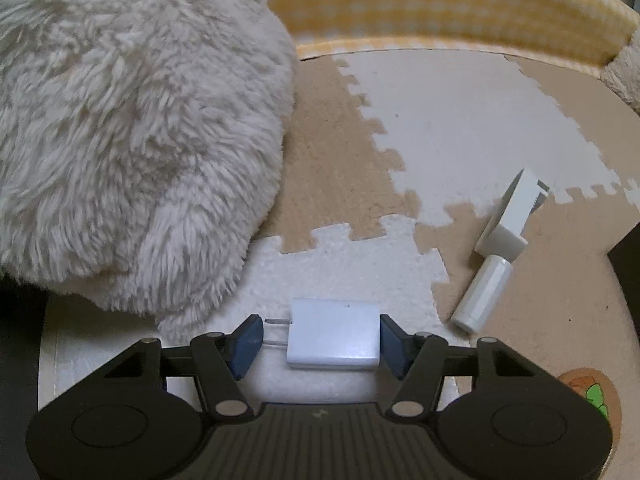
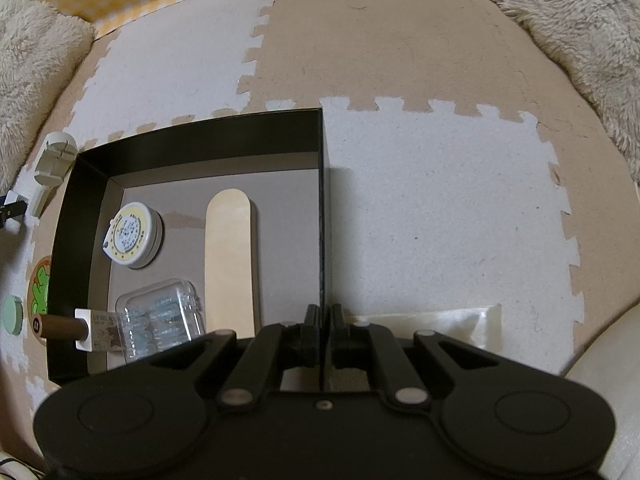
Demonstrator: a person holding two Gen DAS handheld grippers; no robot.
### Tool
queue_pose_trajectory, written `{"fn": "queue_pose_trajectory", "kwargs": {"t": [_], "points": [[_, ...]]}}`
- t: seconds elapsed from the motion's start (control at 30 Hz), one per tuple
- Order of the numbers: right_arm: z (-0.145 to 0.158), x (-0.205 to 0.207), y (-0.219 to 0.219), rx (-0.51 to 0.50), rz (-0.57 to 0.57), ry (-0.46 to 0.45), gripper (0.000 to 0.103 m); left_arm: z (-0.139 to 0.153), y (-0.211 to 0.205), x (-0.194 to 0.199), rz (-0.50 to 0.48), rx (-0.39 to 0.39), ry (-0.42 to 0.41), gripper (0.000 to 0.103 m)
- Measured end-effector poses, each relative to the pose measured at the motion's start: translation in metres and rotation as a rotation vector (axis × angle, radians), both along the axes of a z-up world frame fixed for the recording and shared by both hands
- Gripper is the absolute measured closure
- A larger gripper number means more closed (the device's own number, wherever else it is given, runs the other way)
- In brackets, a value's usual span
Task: Organize rigid objects
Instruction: 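Carry the charger plug into the black box and release it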
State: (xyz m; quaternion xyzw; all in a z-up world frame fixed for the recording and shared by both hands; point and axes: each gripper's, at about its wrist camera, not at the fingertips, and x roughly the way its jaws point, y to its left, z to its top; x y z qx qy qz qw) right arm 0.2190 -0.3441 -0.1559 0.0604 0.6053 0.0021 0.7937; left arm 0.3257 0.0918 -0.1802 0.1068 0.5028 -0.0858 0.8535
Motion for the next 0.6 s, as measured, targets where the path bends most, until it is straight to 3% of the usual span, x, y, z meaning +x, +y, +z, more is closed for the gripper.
{"fn": "queue_pose_trajectory", "kwargs": {"t": [0.17, 0.37, 0.6], "points": [[0.000, 0.000, 0.001, -0.003, 0.001, 0.001, 0.098, 0.004, -0.001, -0.004, 0.010, -0.009, -0.003, 0.041], [-0.001, 0.000, 0.002, -0.006, 0.004, 0.002, 0.098, 0.028, -0.011, -0.002, 0.056, -0.103, -0.054, 0.041], [-0.001, -0.001, 0.002, -0.008, 0.005, 0.002, 0.098, 0.073, -0.056, -0.015, -0.038, -0.234, -0.149, 0.041]]}}
